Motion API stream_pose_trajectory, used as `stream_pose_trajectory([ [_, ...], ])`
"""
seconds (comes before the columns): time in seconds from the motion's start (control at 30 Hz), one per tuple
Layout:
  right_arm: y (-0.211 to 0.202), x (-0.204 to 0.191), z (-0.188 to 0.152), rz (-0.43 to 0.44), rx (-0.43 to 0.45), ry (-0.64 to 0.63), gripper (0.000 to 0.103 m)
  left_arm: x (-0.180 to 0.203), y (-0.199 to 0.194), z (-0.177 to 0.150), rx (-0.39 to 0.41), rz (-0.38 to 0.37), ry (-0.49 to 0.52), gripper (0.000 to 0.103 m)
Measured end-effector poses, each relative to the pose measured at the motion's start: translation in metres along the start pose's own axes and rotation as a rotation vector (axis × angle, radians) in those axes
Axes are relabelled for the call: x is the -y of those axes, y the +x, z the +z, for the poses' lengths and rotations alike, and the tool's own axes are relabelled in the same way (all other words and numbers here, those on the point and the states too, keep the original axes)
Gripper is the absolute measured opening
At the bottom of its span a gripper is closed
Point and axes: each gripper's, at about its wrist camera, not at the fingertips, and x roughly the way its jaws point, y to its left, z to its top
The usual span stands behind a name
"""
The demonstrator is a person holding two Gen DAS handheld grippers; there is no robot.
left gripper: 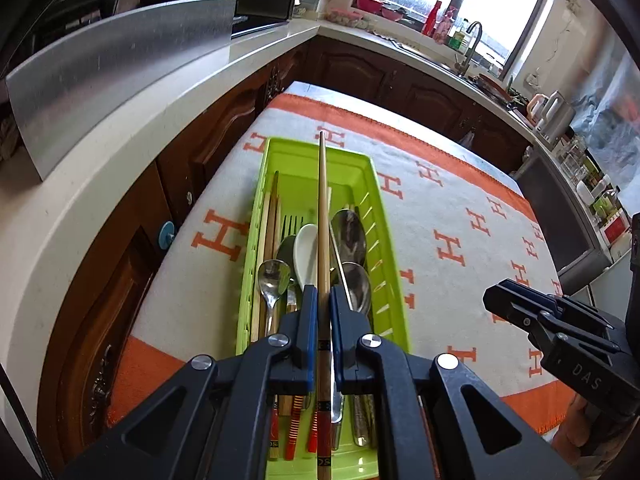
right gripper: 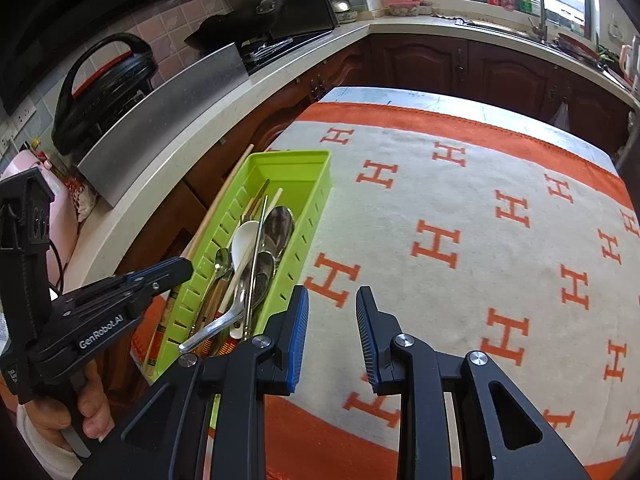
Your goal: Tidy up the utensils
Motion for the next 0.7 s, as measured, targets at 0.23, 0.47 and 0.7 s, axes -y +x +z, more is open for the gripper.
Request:
stream_pose_trajectory([
  [0.23, 0.022, -0.009, 0.0, -0.007, -0.043, -0.012, 0.025, -0.011, 0.017, -0.003, -0.033, 0.007, -0.033, 0.007],
  [0.47, 0.028, -0.008, -0.002, -0.013, -0.061, -0.01, 0.025, -0.012, 0.016, -0.004, -0.029, 0.026, -0.034, 0.024],
  [0.7, 0.027, -0.007, -0.005, -0.019, -0.063, -0.01, 0.025, -0.009, 0.006, -0.005, -0.003, 0.05, -0.024, 0.052],
])
